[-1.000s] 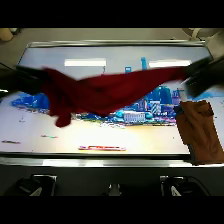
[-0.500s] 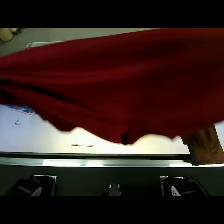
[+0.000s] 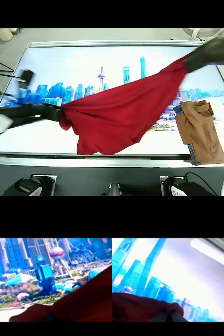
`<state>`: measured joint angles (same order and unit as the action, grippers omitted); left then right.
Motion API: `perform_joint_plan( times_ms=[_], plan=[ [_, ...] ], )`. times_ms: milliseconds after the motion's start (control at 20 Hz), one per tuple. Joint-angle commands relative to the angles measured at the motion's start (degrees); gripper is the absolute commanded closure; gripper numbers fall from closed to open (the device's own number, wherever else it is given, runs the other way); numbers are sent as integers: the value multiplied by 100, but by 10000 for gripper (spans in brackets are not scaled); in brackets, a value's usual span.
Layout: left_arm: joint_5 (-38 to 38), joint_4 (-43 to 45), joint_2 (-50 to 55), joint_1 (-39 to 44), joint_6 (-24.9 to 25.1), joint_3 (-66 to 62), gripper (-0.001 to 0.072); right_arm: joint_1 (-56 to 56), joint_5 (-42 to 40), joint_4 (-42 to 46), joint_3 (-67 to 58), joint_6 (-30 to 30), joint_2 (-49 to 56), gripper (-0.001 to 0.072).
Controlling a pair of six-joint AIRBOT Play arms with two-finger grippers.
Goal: Fold the shirts.
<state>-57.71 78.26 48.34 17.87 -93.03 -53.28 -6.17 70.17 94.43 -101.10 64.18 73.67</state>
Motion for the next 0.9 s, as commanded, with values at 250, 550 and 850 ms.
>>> perform_joint_plan(
  times_ms=[250,550,850],
  plan=[
    [107,-649,2702,-291,179,-748,85,31,-802,-2031,208,870,2208,177],
    [-1762,-188,2151,-1978,756,-1290,164,1217,1895,-2264,90,-293,1810,189],
    [-678,-1069,1867,-2527,874,1169,136,1075,1528,-3189,3211,-896,798,131]
  ],
)
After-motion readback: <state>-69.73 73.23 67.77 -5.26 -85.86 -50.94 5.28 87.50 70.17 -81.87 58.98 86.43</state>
